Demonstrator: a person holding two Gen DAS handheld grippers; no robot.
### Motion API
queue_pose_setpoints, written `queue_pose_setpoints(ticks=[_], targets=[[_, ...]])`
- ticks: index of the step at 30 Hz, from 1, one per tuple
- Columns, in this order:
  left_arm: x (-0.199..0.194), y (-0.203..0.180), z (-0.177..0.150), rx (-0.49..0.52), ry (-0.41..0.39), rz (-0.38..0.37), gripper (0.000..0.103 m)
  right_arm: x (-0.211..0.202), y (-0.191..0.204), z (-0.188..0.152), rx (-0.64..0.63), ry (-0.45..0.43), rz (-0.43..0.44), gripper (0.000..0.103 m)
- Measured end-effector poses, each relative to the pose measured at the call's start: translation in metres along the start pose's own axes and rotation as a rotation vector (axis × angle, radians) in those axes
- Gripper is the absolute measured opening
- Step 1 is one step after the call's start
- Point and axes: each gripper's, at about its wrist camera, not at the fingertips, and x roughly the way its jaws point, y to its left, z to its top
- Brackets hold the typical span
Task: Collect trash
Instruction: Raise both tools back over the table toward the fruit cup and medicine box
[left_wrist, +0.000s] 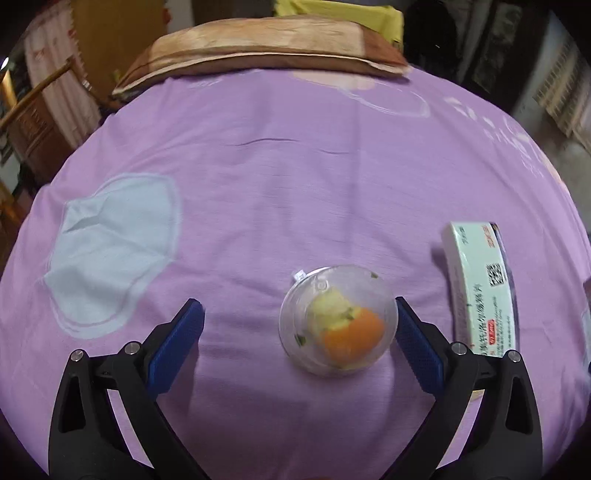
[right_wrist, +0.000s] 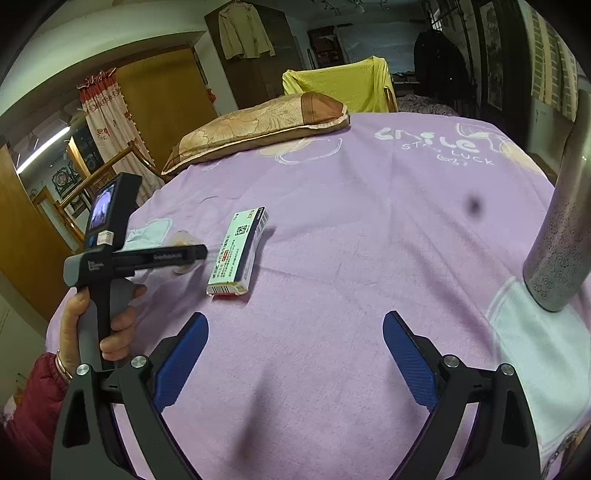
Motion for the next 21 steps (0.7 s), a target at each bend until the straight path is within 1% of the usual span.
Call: queue_pose_setpoints(ticks=[2,4,7,13,18,19,21], targets=[[-0.001,0.013,0.002,-0.042,0.004,0.020,0.096,0.002,0.001,-0.001,-0.007,0.007,-0.009,0.094],[-0.002,0.027,0.002,-0.079,0.010,0.066,0.096,0.003,0.002,-0.003,-0.015,0.011,-0.019,0.094],[-0.004,0.042,-0.001,-0.114,0.005,0.081,0.096,0.004,0.001,-0.002,-0.012,0.009,-0.023,0.094],[-0.006,0.039,0.001,-0.117,-0.016,0.058,0.096,0.003,-0.001,-0.002,-0.001,0.006,-0.023,0.094],[-0.002,0.035,0.001,-0.112,-0.021,0.094,0.096,0.004,-0.001,-0.003,-0.002,0.013,-0.022,0.094],[-0.001,0.036,0.001,-0.115,-0.021,0.103,0.095,0.004,-0.001,-0.003,-0.003,0.014,-0.024,0.094],[-0.003,0.039,0.000,-0.123,-0.033,0.115,0.085,0.005,-0.001,-0.003,-0.005,0.015,-0.030,0.094]])
